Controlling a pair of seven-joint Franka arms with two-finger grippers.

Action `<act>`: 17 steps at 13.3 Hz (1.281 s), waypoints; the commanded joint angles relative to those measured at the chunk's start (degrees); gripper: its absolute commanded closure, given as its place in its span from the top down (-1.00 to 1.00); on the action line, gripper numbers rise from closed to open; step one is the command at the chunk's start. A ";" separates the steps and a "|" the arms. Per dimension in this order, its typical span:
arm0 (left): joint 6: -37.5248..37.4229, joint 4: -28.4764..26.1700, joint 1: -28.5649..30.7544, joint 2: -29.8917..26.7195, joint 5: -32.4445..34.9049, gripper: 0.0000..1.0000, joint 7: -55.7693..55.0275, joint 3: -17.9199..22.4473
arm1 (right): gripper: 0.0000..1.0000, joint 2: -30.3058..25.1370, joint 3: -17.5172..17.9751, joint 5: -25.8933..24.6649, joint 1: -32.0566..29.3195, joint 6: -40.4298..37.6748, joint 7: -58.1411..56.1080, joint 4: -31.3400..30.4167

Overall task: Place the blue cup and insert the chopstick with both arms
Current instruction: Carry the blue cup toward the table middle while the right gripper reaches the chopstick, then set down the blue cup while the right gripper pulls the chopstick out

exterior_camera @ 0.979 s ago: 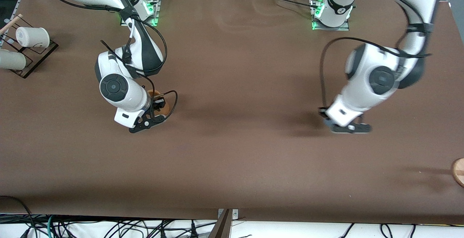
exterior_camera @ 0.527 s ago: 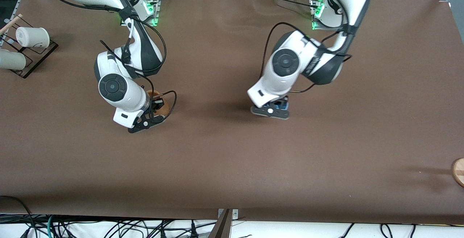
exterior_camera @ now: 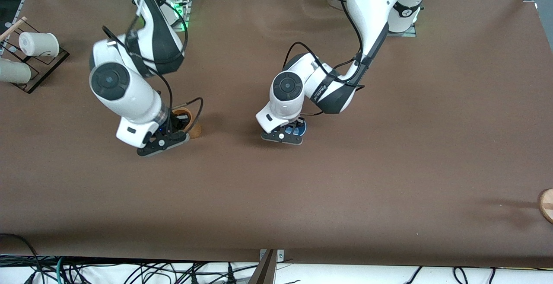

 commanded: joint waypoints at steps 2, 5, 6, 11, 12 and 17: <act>-1.54 2.94 -0.52 2.19 -0.42 -1.00 -3.55 1.53 | -1.00 -0.40 0.84 2.14 -0.14 -13.50 -1.77 11.79; 0.57 2.67 -0.43 2.54 -0.51 -0.85 -4.71 1.53 | -1.00 -0.40 0.84 2.93 -0.23 -18.54 -3.53 16.73; 0.48 2.93 -0.43 2.54 -0.60 -0.40 -4.71 1.44 | -1.00 -0.40 0.84 4.24 -0.23 -18.46 -3.53 17.35; -0.57 3.46 0.00 0.09 -1.03 1.00 -4.62 1.09 | -1.00 0.57 1.19 7.86 2.22 -14.34 -0.82 17.53; -1.53 3.55 0.27 -0.96 -1.21 1.00 -4.53 0.91 | -1.00 0.66 1.10 7.86 3.10 -13.37 0.41 17.44; -9.79 2.94 3.77 -10.70 -1.21 1.00 -0.85 1.35 | -1.00 2.85 1.10 7.86 6.18 -8.45 5.86 17.44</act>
